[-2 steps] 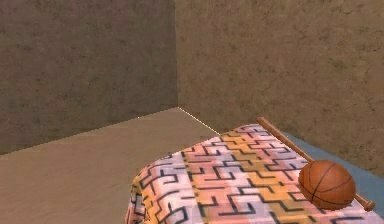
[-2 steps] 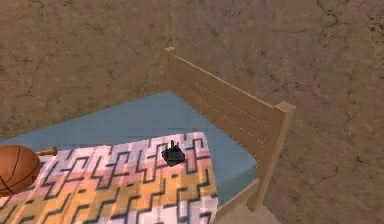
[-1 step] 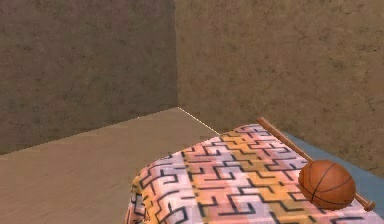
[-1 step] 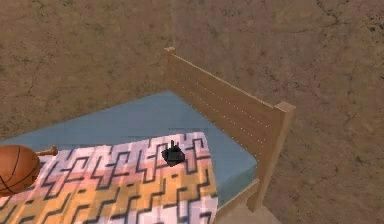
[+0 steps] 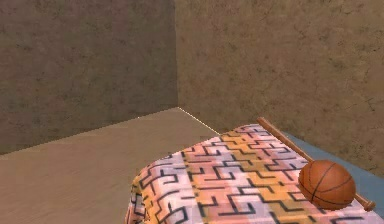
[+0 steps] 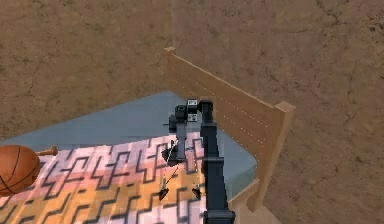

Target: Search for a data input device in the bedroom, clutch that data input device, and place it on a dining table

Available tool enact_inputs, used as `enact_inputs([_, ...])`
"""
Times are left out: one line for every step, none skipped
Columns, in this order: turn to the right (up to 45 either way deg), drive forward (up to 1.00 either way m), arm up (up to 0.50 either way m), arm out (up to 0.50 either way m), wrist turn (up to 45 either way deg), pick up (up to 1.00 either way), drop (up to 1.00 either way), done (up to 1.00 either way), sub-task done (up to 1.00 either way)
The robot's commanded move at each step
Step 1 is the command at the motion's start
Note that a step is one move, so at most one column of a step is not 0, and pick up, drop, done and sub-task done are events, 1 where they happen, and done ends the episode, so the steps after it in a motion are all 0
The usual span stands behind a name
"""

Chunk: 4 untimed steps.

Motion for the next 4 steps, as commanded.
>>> enact_inputs([0.0, 0.00, 0.00, 0.00, 45.0, 0.00, 0.00, 0.00, 0.00])
enact_inputs([0.0, 0.00, 0.00, 0.00, 45.0, 0.00, 0.00, 0.00, 0.00])
enact_inputs([0.0, 0.00, 0.00, 0.00, 45.0, 0.00, 0.00, 0.00, 0.00])
enact_inputs([0.0, 0.00, 0.00, 0.00, 18.0, 0.00, 0.00, 0.00, 0.00])
